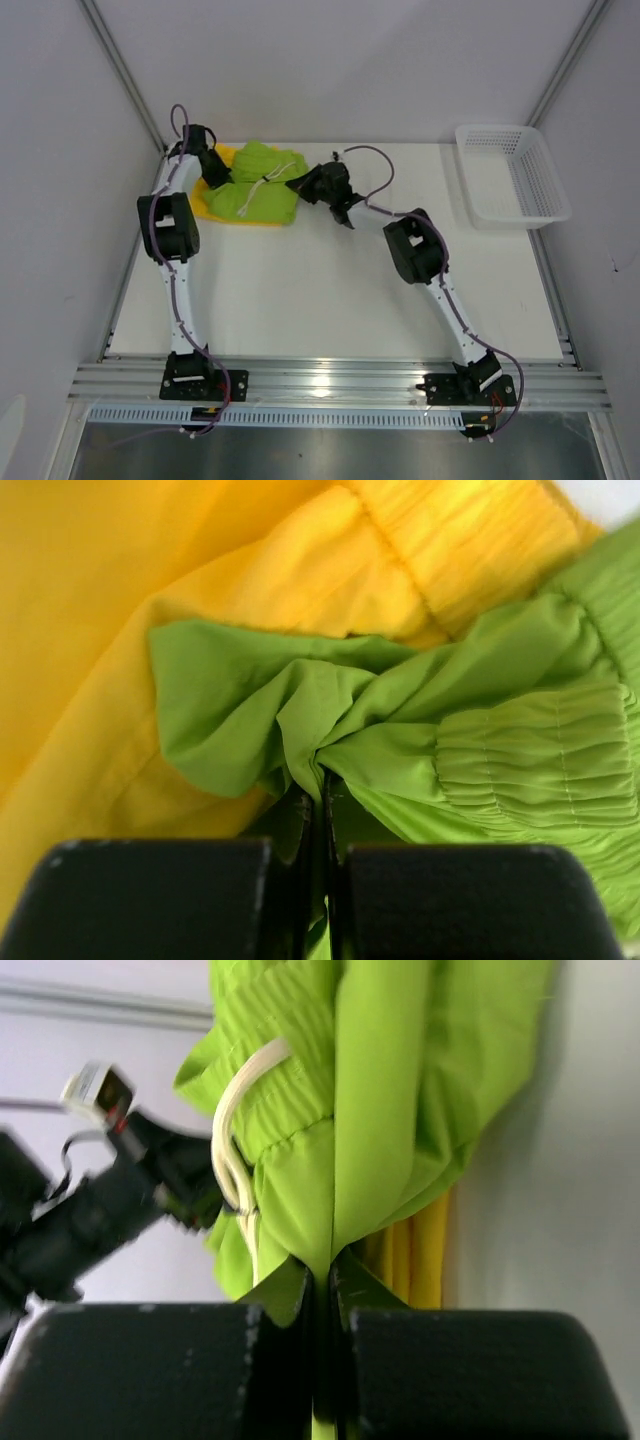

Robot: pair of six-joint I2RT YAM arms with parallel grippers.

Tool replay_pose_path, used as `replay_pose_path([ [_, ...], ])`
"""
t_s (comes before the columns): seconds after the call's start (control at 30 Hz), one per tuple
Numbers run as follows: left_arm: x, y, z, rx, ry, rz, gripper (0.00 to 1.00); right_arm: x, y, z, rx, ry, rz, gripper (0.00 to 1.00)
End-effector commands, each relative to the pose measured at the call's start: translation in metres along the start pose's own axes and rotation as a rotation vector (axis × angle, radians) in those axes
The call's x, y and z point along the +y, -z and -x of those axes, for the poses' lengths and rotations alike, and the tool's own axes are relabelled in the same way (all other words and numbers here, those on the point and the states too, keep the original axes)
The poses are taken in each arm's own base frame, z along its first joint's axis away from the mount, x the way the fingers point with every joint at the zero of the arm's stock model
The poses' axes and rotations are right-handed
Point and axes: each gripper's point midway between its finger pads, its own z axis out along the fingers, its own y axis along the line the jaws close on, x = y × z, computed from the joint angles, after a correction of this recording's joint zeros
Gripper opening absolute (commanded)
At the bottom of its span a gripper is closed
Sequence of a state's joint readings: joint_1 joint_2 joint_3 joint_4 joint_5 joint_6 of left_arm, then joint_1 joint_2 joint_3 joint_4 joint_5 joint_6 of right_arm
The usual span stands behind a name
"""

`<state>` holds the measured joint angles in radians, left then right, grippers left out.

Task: Fold and stack the shorts
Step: Neatly place the folded shorts to the corner

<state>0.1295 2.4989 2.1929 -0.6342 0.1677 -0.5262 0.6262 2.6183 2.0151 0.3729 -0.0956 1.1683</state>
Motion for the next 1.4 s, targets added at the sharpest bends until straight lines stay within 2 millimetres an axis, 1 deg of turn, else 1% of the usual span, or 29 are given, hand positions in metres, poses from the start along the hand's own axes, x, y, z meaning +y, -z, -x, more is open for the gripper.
replay_pose_path([
  [0.0,-0.009,0.025,-0.035,0.0,-0.028,0.065,0.01,0.01,0.04,0.083,-0.011,0.028,-0.002,0.0],
  [0.03,-0.017,0.029,-0.042,-0.003,-0.032,0.054,0.0,-0.01,0.05,0.08,0.022,0.063,-0.036,0.0],
  [0.07,-0.028,0.04,-0.048,-0.03,-0.034,0.013,0.0,0.005,0.064,0.094,0.015,0.092,-0.018,0.0],
  [0.1,-0.025,0.037,-0.076,0.01,-0.003,0.013,0.0,0.002,0.073,0.102,0.021,0.114,-0.024,0.0],
  [0.13,-0.046,0.042,-0.092,0.013,-0.014,-0.034,0.0,-0.009,0.085,0.116,0.021,0.12,-0.054,0.0],
  [0.17,-0.045,0.04,-0.111,0.01,-0.013,-0.051,0.0,-0.021,0.096,0.115,0.053,0.137,-0.079,0.0],
  [0.2,-0.055,0.055,-0.127,0.0,-0.013,-0.064,0.0,-0.016,0.108,0.121,0.063,0.143,-0.084,0.0],
  [0.23,-0.05,0.058,-0.138,-0.013,-0.019,-0.041,0.0,-0.021,0.117,0.13,0.07,0.149,-0.091,0.0],
  [0.27,-0.061,0.064,-0.139,-0.041,-0.031,-0.07,0.0,-0.028,0.125,0.124,0.113,0.166,-0.09,0.0],
  [0.3,-0.067,0.075,-0.135,-0.058,-0.026,-0.091,0.0,-0.023,0.134,0.127,0.117,0.176,-0.094,0.0],
  [0.33,-0.068,0.076,-0.14,-0.041,-0.026,-0.104,0.01,-0.024,0.14,0.132,0.113,0.184,-0.099,0.0],
  [0.4,-0.067,0.08,-0.143,-0.009,-0.025,-0.101,0.01,-0.023,0.152,0.13,0.13,0.188,-0.095,0.0],
  [0.5,-0.075,0.089,-0.143,-0.009,-0.033,-0.132,0.02,-0.016,0.164,0.124,0.179,0.191,-0.099,0.0],
  [0.6,-0.072,0.093,-0.143,-0.016,-0.037,-0.127,0.02,-0.016,0.174,0.117,0.216,0.201,-0.127,0.01],
  [0.63,-0.071,0.094,-0.143,-0.015,-0.041,-0.122,0.03,-0.012,0.177,0.117,0.219,0.208,-0.121,0.04],
  [0.73,-0.074,0.1,-0.14,-0.023,-0.05,-0.132,0.05,-0.018,0.181,0.11,0.264,0.189,-0.13,0.17],
  [0.77,-0.077,0.101,-0.136,-0.031,-0.056,-0.137,0.09,-0.021,0.181,0.111,0.266,0.18,-0.129,0.27],
  [0.8,-0.078,0.102,-0.136,-0.029,-0.058,-0.14,0.11,-0.021,0.181,0.111,0.274,0.168,-0.116,0.31],
  [0.83,-0.079,0.103,-0.133,-0.03,-0.06,-0.141,0.13,-0.027,0.18,0.109,0.289,0.151,-0.119,0.34],
  [0.9,-0.082,0.102,-0.132,-0.021,-0.066,-0.15,0.25,-0.025,0.176,0.114,0.274,0.155,-0.072,0.43],
  [0.93,-0.081,0.102,-0.131,-0.019,-0.066,-0.15,0.37,-0.028,0.175,0.111,0.286,0.143,-0.065,0.48],
  [1.03,-0.082,0.099,-0.131,-0.017,-0.067,-0.166,0.59,-0.026,0.171,0.112,0.289,0.154,-0.038,0.49],
  [1.07,-0.082,0.098,-0.13,-0.016,-0.066,-0.17,0.63,-0.033,0.169,0.11,0.302,0.143,-0.049,0.49],
  [1.13,-0.085,0.098,-0.13,-0.012,-0.071,-0.185,0.69,-0.036,0.168,0.107,0.316,0.142,-0.053,0.5],
  [1.2,-0.087,0.097,-0.129,-0.014,-0.073,-0.194,0.72,-0.043,0.167,0.103,0.332,0.14,-0.064,0.51],
  [1.23,-0.09,0.097,-0.129,-0.012,-0.077,-0.208,0.74,-0.045,0.166,0.1,0.339,0.142,-0.065,0.58],
  [1.3,-0.095,0.097,-0.127,-0.015,-0.079,-0.237,0.74,-0.046,0.165,0.096,0.35,0.141,-0.059,0.59],
  [1.33,-0.1,0.098,-0.127,-0.01,-0.082,-0.261,0.75,-0.047,0.163,0.094,0.358,0.144,-0.056,0.64],
  [1.37,-0.101,0.097,-0.128,-0.004,-0.083,-0.266,0.75,-0.048,0.163,0.092,0.365,0.14,-0.059,0.65],
])
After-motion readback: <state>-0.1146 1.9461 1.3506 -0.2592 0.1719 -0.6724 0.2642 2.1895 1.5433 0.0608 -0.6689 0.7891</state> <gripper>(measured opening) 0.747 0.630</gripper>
